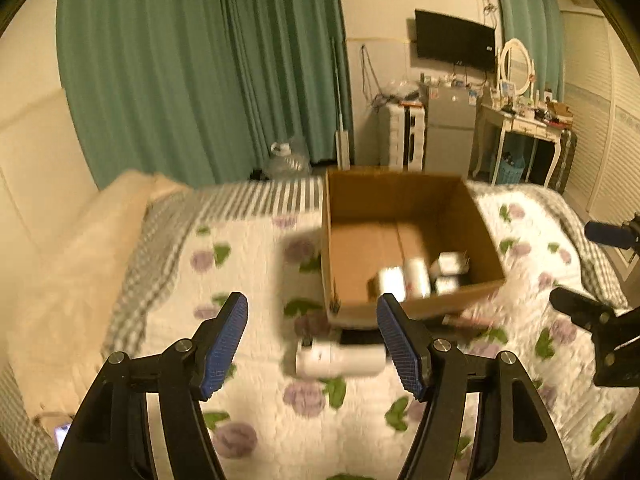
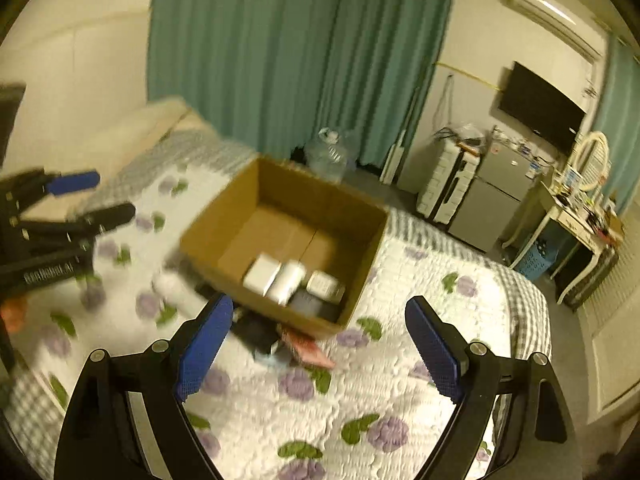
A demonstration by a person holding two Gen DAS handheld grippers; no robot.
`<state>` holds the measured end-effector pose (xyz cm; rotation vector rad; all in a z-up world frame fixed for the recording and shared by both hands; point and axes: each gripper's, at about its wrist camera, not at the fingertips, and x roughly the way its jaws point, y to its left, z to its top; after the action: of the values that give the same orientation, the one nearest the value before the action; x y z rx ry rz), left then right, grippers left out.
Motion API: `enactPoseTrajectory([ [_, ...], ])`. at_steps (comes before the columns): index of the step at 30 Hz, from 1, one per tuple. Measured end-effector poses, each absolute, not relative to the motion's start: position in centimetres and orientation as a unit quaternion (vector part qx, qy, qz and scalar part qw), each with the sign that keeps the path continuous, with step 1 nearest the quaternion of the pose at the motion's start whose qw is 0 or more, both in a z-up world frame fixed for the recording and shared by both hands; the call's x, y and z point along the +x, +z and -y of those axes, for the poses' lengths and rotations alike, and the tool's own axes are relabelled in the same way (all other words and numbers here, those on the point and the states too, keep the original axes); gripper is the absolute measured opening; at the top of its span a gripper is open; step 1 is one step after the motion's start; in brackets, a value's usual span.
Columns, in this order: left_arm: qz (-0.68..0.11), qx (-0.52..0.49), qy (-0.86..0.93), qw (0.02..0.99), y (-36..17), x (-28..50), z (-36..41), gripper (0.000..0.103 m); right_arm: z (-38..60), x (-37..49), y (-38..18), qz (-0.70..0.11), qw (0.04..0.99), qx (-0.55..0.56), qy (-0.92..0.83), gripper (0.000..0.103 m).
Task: Organize rigid objects
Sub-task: 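Move both grippers back toward the remaining items beside the box, then grasp the pink phone case with the right gripper while the left grasps the white cylindrical bottle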
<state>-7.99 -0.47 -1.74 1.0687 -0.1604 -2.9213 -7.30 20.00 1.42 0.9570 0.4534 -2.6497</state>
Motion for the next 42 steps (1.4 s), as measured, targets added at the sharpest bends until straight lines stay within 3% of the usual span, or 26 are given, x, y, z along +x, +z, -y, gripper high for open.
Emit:
enactPoseTrajectory([
  [7, 0.013, 0.395, -0.918, 0.015, -8.4, -9.5, 2.4, 0.07, -19.5, -8.9, -8.1, -0.192, 0.175, 0.398, -0.88, 0.086],
  [16, 0.031, 0.431, -0.902, 0.002, -12.4, -10.3, 2.1, 0.07, -18.6, -13.5, -14.5, -0.208, 0.173, 0.446, -0.853, 0.059],
  [18, 0.036, 0.435, -0.9, -0.002, -12.7, -10.3, 1.8, 0.07, -18.4, -14.1, -15.1, -0.218, 0.173, 0.448, -0.85, 0.057],
  [21, 0.046, 0.435, -0.899, -0.005, -12.8, -10.1, 1.4, 0.07, -18.6, -14.3, -15.5, -0.217, 0.181, 0.446, -0.849, 0.051],
  [22, 0.047, 0.435, -0.899, -0.008, -12.7, -10.0, 1.2, 0.07, -18.7, -14.3, -15.5, -0.219, 0.179, 0.445, -0.85, 0.032],
  [23, 0.048, 0.434, -0.899, -0.009, -12.7, -9.9, 1.1, 0.07, -18.7, -14.3, -15.6, -0.227, 0.168, 0.444, -0.85, 0.025],
  [34, 0.046, 0.449, -0.892, -0.012, -12.2, -9.0, -0.6, 0.07, -20.5, -10.8, -11.8, -0.162, 0.166, 0.416, -0.879, 0.01],
  [42, -0.104, 0.478, -0.87, 0.066, -12.9, -10.3, 1.0, 0.07, -19.6, -9.8, -11.0, -0.147, 0.162, 0.412, -0.885, 0.01],
])
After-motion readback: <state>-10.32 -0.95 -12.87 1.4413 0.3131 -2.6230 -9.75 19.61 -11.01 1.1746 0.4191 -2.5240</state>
